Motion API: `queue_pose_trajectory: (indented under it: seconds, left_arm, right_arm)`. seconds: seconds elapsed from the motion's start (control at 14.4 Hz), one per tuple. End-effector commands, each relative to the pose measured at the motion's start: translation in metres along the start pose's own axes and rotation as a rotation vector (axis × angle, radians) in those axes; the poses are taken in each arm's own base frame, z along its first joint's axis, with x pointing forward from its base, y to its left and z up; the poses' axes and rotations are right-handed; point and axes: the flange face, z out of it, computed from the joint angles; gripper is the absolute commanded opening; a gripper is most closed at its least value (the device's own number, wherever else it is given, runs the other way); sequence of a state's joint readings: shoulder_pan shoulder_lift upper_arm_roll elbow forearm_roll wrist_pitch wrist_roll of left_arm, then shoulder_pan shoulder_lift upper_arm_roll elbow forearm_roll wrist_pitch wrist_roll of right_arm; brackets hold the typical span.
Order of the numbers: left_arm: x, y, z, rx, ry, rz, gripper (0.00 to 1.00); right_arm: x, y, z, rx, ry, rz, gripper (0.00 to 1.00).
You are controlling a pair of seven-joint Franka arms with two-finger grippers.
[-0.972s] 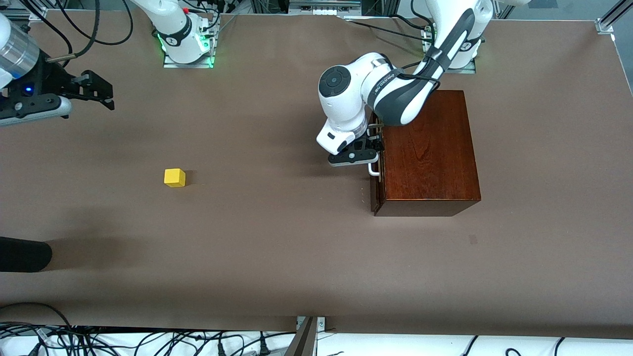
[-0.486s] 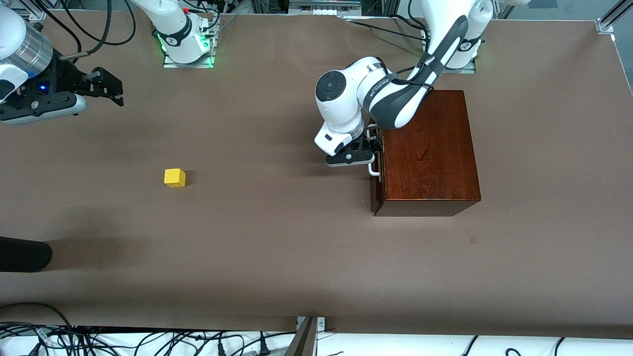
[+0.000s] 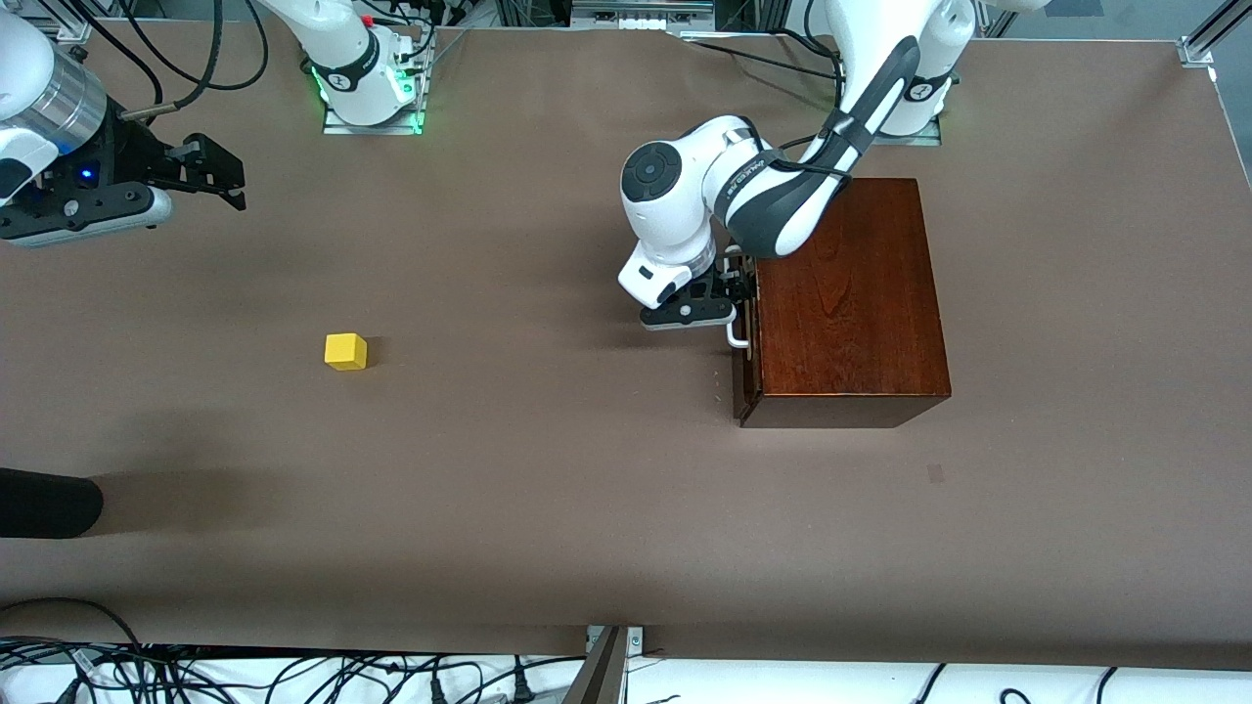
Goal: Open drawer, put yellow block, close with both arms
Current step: 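Grasp the white drawer handle with the left gripper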
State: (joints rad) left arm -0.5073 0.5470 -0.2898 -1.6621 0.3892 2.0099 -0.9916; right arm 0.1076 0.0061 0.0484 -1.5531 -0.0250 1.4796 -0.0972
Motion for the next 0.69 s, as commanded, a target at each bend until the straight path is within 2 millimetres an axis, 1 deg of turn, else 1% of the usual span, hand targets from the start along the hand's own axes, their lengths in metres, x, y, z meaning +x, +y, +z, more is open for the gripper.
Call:
queue_pose_trajectory:
  seconds: [0.0,0.14,0.21,0.28,0.62]
  left_arm:
    - [-0.001,0.009,0.001,-0.003,0.028,0.021,1.00]
    - [0.003,0.005,0.005,-0.001,0.035,0.022,1.00]
    - [0.003,0.002,0.012,0.007,0.031,0.022,1.00]
    - [0.002,0.002,0.014,0.009,0.029,0.023,1.00]
    - [0.001,0.003,0.013,0.001,0.019,0.004,1.00]
  right_arm:
    - [-0.002,0.002,-0.008,-0.015,0.006,0.018,1.00]
    - [-0.003,0.003,-0.008,-0.018,0.005,0.041,1.00]
    - [-0.003,0.002,-0.009,-0.015,0.007,0.071,1.00]
    - [-0.002,0.002,-0.008,-0.015,0.004,0.093,1.00]
    - [-0.003,0.000,-0.009,-0.011,0.004,0.099,1.00]
